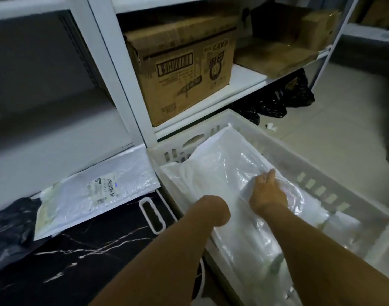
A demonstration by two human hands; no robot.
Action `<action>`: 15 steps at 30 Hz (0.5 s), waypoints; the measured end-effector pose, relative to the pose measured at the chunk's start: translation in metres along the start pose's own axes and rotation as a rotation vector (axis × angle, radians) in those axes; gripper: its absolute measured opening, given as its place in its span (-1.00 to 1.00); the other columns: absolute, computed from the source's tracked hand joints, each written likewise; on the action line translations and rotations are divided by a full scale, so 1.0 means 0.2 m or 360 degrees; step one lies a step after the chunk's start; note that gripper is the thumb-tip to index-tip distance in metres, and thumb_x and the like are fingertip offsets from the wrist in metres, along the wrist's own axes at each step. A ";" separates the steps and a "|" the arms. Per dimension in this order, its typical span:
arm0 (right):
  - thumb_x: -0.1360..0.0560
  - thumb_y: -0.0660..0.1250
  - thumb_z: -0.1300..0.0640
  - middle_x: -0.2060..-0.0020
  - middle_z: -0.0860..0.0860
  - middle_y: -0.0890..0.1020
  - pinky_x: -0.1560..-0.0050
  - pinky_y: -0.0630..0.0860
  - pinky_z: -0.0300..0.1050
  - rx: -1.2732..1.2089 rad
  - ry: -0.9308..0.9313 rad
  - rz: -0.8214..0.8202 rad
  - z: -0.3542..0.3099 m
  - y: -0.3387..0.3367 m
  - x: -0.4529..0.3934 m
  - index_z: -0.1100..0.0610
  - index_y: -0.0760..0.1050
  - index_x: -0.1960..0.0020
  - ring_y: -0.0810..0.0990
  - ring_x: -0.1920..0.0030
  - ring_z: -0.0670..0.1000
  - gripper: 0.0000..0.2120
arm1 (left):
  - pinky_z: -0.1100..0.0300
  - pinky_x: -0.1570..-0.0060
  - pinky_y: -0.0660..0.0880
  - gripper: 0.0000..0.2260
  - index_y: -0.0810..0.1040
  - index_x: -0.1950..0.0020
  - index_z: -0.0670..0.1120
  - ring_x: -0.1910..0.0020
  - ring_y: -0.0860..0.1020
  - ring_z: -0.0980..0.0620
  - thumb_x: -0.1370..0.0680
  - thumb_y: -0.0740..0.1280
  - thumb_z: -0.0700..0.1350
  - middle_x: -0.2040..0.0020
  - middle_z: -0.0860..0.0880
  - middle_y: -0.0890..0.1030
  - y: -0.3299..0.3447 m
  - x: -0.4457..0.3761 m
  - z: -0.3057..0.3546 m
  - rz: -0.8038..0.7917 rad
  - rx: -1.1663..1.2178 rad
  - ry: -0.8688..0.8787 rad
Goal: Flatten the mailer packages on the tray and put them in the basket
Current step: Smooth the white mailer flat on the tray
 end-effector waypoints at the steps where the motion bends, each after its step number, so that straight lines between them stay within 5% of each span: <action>1: -0.56 0.16 0.13 -0.53 0.17 -0.16 -0.33 0.36 0.15 0.0060 0.0041 -0.0010 0.02 0.04 -0.01 0.15 0.14 -0.51 0.19 -0.45 0.26 -0.46 | 0.10 -0.04 0.46 -0.73 0.52 -0.20 -0.25 -0.17 0.54 -0.15 -0.58 0.15 -0.23 0.21 -0.08 0.45 -0.01 -0.02 0.00 0.0069 -0.0116 -0.0011; 5: -0.58 0.14 0.05 -0.52 0.17 -0.16 -0.36 0.21 0.35 0.0275 0.0168 0.0158 0.04 0.05 0.01 0.04 0.10 -0.51 0.02 -0.47 0.37 -0.47 | 0.05 -0.15 0.35 -0.74 0.49 -0.22 -0.12 -0.19 0.42 -0.12 -0.56 0.20 -0.10 -0.18 -0.13 0.47 -0.02 -0.13 -0.03 0.0454 -0.0588 -0.0033; 8: -0.59 0.01 -0.17 -0.54 0.15 -0.18 -0.34 0.12 0.46 0.0235 -0.0091 0.0204 -0.07 0.10 0.03 -0.09 -0.03 -0.53 -0.10 -0.48 0.42 -0.45 | -0.30 -0.39 -0.02 -0.45 0.15 -0.52 -0.02 -0.46 0.04 -0.38 -0.58 0.17 0.14 -0.51 -0.24 0.06 0.00 -0.19 -0.12 0.0394 -0.0829 -0.0148; 10: -0.53 -0.11 -0.37 -0.54 0.11 -0.28 -0.34 0.02 0.50 0.0264 -0.0258 0.0100 -0.14 0.21 0.04 -0.18 -0.20 -0.53 -0.21 -0.48 0.43 -0.35 | -0.38 -0.38 -0.19 -0.30 -0.07 -0.57 0.05 -0.45 -0.16 -0.48 -0.55 0.15 0.28 -0.55 -0.23 -0.20 0.04 -0.23 -0.18 0.0270 -0.0786 -0.0241; 15: -0.35 -0.16 -0.59 -0.51 0.07 -0.40 -0.33 -0.04 0.55 0.0170 -0.0082 -0.0157 -0.06 0.44 0.00 -0.25 -0.38 -0.50 -0.31 -0.47 0.41 -0.13 | -0.42 -0.35 -0.15 -0.09 -0.24 -0.56 0.05 -0.43 -0.17 -0.52 -0.46 0.23 0.38 -0.53 -0.25 -0.27 0.10 -0.28 -0.22 0.0029 -0.0683 -0.0343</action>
Point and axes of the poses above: each hand's wrist, its own x-axis away from the middle knuckle, its own y-axis out of the palm, z = x × y, the point moved 8 cm from there along -x, towards the middle knuckle
